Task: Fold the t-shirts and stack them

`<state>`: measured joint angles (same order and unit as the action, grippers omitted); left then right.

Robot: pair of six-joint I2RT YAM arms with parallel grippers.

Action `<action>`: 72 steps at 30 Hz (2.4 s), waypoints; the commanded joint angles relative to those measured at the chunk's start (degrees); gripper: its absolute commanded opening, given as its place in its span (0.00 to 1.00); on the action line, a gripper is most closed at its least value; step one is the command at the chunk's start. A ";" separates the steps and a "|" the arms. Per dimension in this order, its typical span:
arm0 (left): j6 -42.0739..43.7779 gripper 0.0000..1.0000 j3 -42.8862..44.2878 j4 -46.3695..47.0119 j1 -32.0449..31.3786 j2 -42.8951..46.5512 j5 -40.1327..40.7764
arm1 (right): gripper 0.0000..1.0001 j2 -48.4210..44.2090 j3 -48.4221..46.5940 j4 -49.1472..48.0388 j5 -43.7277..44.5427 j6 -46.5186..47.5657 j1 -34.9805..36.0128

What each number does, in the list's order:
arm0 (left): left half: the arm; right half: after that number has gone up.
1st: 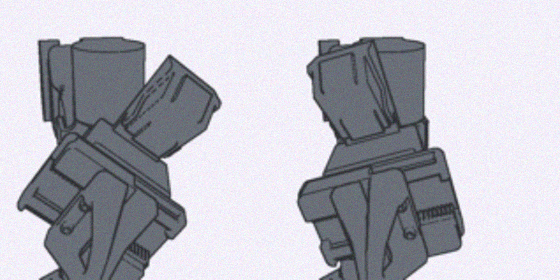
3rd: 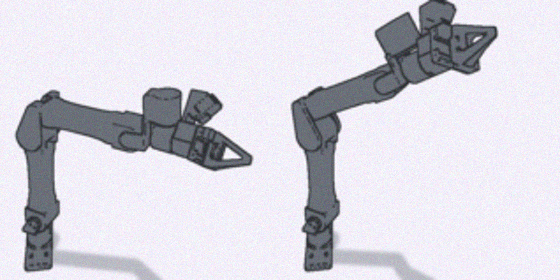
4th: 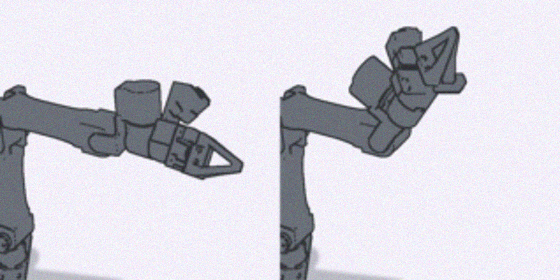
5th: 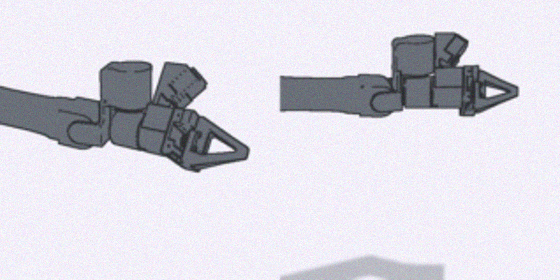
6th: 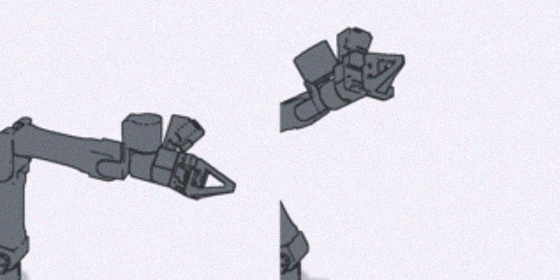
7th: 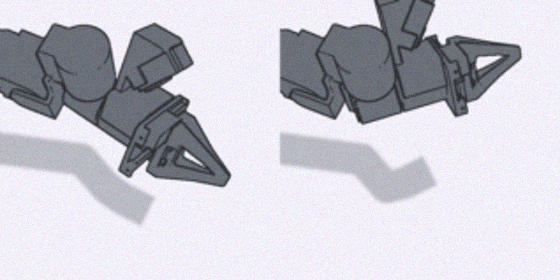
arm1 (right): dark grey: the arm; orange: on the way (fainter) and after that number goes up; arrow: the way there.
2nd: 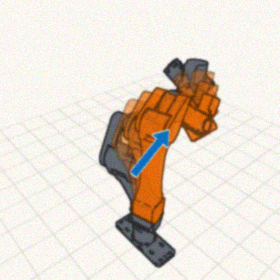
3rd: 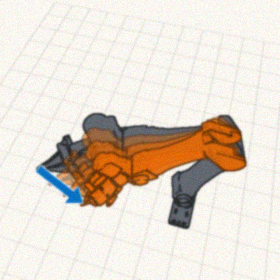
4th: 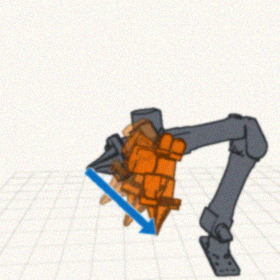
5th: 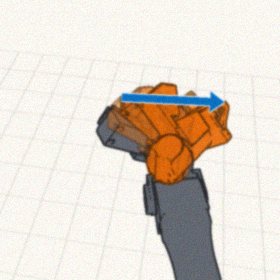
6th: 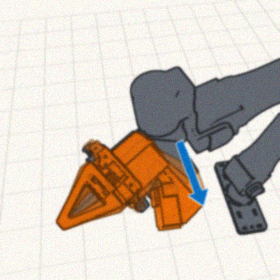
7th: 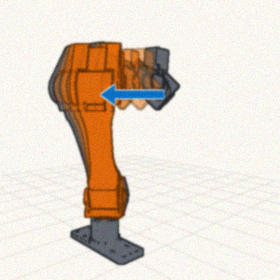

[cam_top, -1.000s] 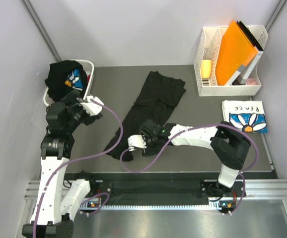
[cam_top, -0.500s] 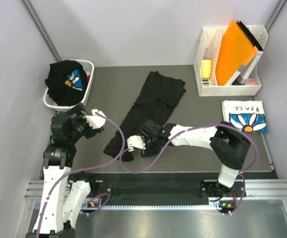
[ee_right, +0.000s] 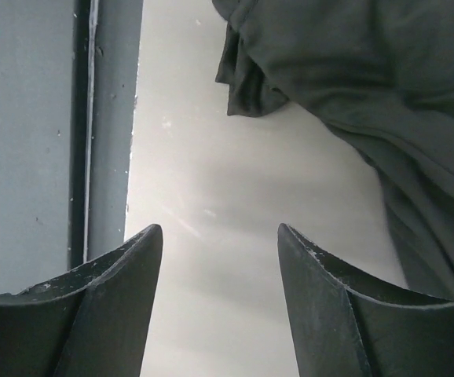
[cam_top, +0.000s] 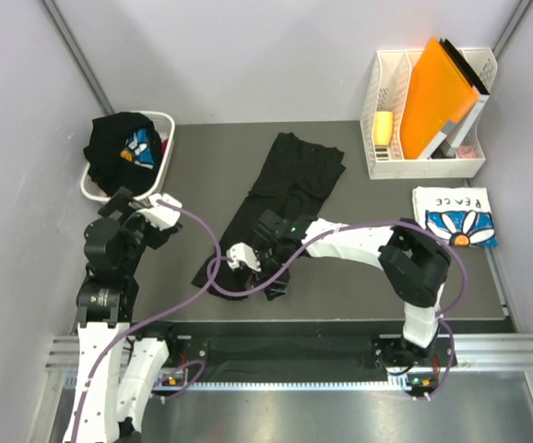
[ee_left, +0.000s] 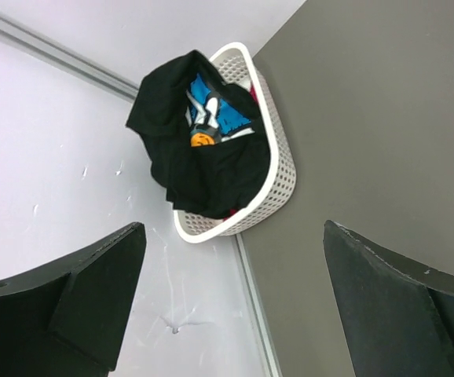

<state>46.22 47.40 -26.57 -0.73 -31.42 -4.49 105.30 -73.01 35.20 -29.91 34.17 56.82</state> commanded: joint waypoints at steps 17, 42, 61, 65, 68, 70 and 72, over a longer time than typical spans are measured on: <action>4.58 0.99 6.92 17.08 0.38 -1.45 13.90 | 0.57 12.12 -13.91 1.62 -4.63 -0.34 6.45; 2.91 0.99 6.66 17.07 0.38 -1.19 11.61 | 0.00 17.31 -14.79 -2.42 3.54 -2.79 10.24; 5.64 0.99 6.57 23.58 0.38 -6.81 6.78 | 0.00 9.31 -9.87 9.71 -4.28 4.41 13.40; 5.29 0.99 7.27 24.81 0.38 -8.57 5.81 | 0.00 9.14 -8.99 10.59 -4.10 5.37 13.50; 5.20 0.99 7.71 25.42 0.38 -9.45 5.11 | 0.00 9.66 -8.72 12.25 -4.63 6.17 13.67; 5.20 0.99 7.80 25.95 0.38 -9.80 4.84 | 0.25 10.02 -9.17 13.14 -4.89 6.61 13.67; 5.02 0.99 7.89 25.95 0.29 -9.98 4.84 | 0.46 9.49 -8.38 12.53 -4.19 6.70 13.67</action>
<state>51.42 52.73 -5.45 -0.71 -41.50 1.72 117.43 -81.76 46.13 -31.86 38.87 69.63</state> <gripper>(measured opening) 0.991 0.307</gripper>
